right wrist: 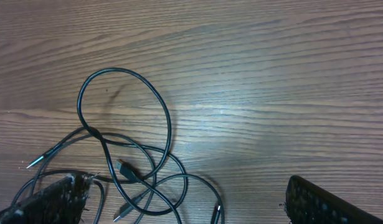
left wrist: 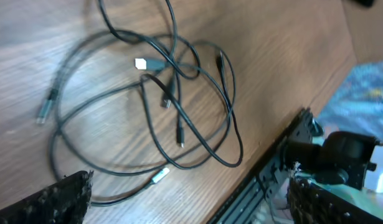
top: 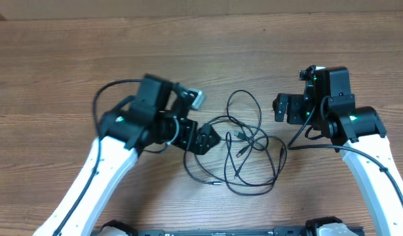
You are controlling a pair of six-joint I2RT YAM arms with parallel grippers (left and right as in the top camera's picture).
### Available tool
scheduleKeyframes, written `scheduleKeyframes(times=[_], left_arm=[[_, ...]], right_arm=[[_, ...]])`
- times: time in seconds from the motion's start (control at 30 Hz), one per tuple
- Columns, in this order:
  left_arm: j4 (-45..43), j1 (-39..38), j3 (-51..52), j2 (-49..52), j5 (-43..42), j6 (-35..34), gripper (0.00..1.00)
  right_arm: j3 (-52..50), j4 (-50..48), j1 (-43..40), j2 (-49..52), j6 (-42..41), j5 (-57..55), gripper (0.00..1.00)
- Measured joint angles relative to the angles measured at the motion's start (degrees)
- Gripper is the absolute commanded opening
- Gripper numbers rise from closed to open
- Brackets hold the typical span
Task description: Untangle cables
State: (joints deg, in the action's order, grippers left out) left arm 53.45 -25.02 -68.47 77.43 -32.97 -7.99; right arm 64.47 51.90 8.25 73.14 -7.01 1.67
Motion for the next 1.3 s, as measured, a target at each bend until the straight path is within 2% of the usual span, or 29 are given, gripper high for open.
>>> scheduleKeyframes(times=[0.2,0.5,0.77,0.83,0.9,0.97,1.07,1.3], left_arm=[[-2.86,-4.42,0.00,7.10,0.15,-2.10,1.00],[-3.30,-5.03,0.00,15.96,3.26,-8.41,1.00],[-7.76,-9.25,0.00,20.17,3.23,-9.31,1.00],[-9.01,-10.32,0.00,20.57,3.26,-9.53,0.99],[-9.62,-11.02,0.00,20.85,3.23,-9.70,0.87],[-9.84,-11.08,0.00,21.00,3.21,-10.29,0.46],[-9.92,-11.13,0.00,21.05,3.26,-10.12,0.04],[-10.01,-11.13,0.00,21.07,3.26,-10.10,0.04]], right_arm=[[0.00,0.02,0.00,0.00,-0.22,0.07,1.00],[0.00,0.09,0.00,0.00,-0.26,0.07,1.00],[0.00,0.11,0.00,0.00,-0.28,0.44,1.00],[0.00,0.09,0.00,0.00,-0.26,0.46,0.95],[0.00,0.13,0.00,0.00,-0.42,0.48,0.89],[0.00,0.11,0.00,0.00,-0.33,0.46,0.82],[0.00,0.13,0.00,0.00,-0.46,0.48,0.75],[0.00,0.15,0.00,0.00,-0.46,0.46,0.71]])
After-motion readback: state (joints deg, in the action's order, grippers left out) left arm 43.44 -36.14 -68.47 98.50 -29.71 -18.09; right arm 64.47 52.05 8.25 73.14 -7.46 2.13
